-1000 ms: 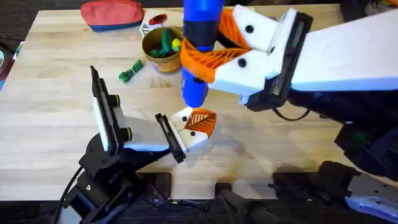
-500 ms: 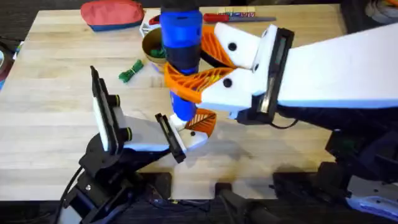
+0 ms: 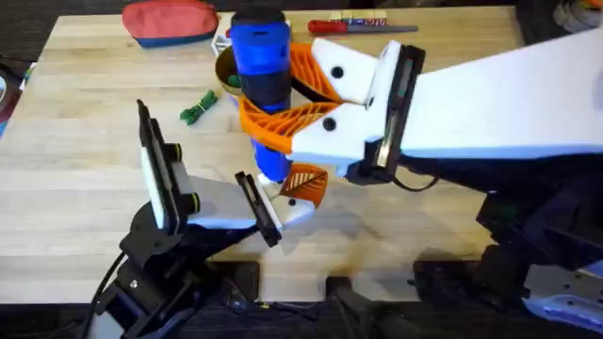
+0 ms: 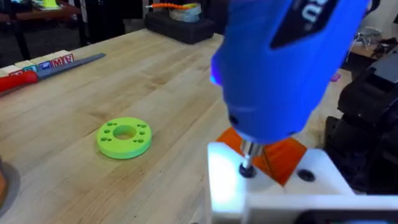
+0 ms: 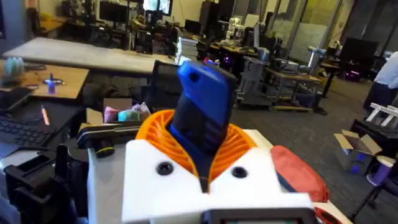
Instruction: Pick up the gripper from the table and insert it into the empty holder that is missing its gripper. Then pick up a screw, insert it into the mounting hole, and use the screwdriver to tighten it. Finally, clean up the table by picking up the vegetable and placing it into the bucket.
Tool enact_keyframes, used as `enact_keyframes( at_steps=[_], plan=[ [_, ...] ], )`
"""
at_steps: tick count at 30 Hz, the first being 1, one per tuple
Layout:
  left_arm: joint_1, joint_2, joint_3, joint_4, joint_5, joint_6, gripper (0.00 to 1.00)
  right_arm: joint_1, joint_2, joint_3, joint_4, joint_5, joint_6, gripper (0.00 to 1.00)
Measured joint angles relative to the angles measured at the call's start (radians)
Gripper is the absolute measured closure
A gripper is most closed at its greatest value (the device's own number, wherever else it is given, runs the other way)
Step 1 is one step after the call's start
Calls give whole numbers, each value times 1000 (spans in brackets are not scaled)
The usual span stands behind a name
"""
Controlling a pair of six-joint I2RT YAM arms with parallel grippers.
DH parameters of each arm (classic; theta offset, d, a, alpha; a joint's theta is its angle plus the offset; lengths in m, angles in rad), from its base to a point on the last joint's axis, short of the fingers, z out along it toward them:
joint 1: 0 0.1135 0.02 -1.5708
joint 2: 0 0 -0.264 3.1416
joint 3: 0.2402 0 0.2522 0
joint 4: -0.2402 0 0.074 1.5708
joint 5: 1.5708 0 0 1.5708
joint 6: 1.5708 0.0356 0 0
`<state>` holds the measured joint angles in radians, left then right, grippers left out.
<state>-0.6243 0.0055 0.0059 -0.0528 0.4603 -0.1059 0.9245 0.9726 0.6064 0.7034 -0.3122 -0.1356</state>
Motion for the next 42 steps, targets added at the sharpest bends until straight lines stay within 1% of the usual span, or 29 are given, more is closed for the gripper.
enact_keyframes(
  at_steps=[34,36,42],
  plan=[
    [0,0,0,0,0,0,996,0,0,0,-31,0,0,995],
    [0,0,0,0,0,0,996,0,0,-1,-10,0,0,995],
    [0,0,0,0,0,0,996,0,-2,-8,165,5,0,995]
  ],
)
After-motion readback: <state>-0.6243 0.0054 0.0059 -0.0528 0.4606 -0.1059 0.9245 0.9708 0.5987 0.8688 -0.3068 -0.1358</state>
